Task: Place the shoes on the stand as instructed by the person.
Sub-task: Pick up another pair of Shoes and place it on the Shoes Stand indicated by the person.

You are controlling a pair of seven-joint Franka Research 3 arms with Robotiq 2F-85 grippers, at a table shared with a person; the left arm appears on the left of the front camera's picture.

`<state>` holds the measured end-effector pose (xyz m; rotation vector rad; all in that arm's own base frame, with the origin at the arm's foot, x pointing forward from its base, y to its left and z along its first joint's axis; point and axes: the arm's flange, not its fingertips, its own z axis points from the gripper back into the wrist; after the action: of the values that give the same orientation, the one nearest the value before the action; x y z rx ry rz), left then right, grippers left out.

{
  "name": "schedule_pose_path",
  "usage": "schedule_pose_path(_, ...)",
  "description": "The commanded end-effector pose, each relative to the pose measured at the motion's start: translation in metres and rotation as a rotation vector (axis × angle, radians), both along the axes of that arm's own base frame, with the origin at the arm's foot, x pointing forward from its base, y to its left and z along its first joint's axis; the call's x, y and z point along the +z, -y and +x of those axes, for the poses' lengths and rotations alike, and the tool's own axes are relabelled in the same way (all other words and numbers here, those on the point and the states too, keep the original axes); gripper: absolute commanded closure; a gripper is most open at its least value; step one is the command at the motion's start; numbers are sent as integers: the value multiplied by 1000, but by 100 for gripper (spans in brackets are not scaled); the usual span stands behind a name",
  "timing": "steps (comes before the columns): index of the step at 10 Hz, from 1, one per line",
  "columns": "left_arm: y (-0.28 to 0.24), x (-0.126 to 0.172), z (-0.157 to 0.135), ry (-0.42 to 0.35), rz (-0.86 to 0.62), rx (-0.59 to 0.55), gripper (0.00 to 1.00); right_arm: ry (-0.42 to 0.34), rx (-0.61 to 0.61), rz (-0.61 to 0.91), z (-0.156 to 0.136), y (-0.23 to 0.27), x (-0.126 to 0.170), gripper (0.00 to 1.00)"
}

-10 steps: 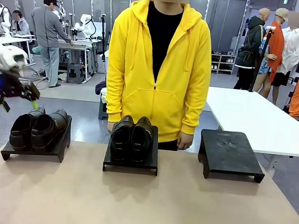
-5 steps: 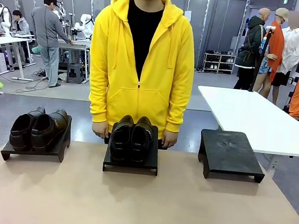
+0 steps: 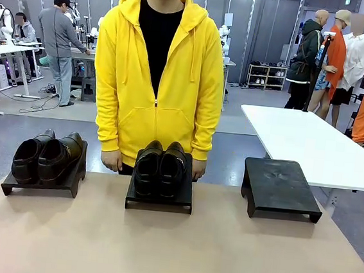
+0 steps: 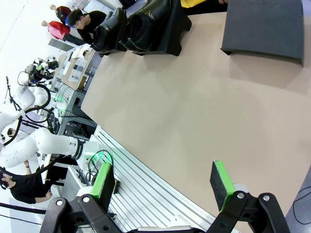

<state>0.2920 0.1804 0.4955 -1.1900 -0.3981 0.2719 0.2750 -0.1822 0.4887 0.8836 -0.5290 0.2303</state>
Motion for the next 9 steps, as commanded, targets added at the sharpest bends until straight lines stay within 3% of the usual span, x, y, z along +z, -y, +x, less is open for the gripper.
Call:
schedule_pose_path(1, -21, -28, 8, -7, -83, -36, 0, 20, 5, 13, -1, 1, 0, 0)
schedule_pose_path(6, -47, -45, 19, -18, -137, -45, 0, 20, 5, 13, -1, 1, 0, 0)
schedule_pose_path(9, -35, -55, 7, -19, -145, -24, 0, 20, 5, 13, -1, 1, 0, 0)
